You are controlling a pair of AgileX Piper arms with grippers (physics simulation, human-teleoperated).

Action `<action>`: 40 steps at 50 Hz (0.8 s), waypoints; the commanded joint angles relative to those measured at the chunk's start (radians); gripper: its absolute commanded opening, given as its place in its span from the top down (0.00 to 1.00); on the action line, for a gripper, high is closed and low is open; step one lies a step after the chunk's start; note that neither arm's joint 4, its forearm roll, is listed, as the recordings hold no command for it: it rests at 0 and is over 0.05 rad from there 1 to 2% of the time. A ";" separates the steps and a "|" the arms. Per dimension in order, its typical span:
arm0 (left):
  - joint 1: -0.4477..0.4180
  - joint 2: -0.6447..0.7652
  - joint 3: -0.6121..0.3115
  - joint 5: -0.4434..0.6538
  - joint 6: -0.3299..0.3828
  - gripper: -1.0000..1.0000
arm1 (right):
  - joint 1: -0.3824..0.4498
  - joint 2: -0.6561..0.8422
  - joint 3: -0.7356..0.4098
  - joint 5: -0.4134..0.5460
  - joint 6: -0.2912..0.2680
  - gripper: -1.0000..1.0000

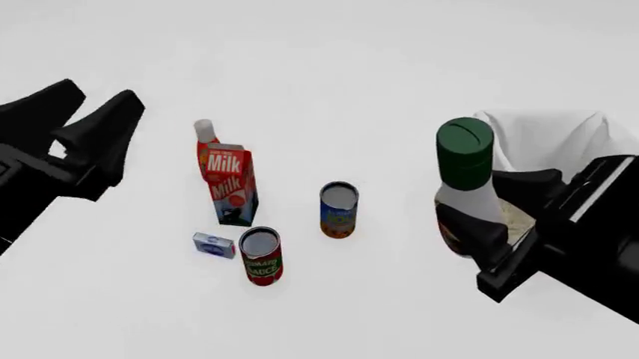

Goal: Pick the salad dressing and place it in the basket.

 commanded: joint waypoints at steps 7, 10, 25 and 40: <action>0.563 -0.610 0.613 -0.008 -0.050 0.00 | -0.036 -0.078 -0.007 0.002 0.044 1.00; 0.671 -0.655 0.613 0.104 -0.065 0.00 | -0.046 -0.088 -0.006 -0.006 0.046 1.00; 0.897 -0.704 0.613 0.296 -0.058 0.00 | -0.106 -0.113 -0.022 -0.041 0.061 1.00; 0.829 -0.704 0.614 0.362 0.027 0.00 | -0.146 -0.122 -0.072 -0.041 0.023 1.00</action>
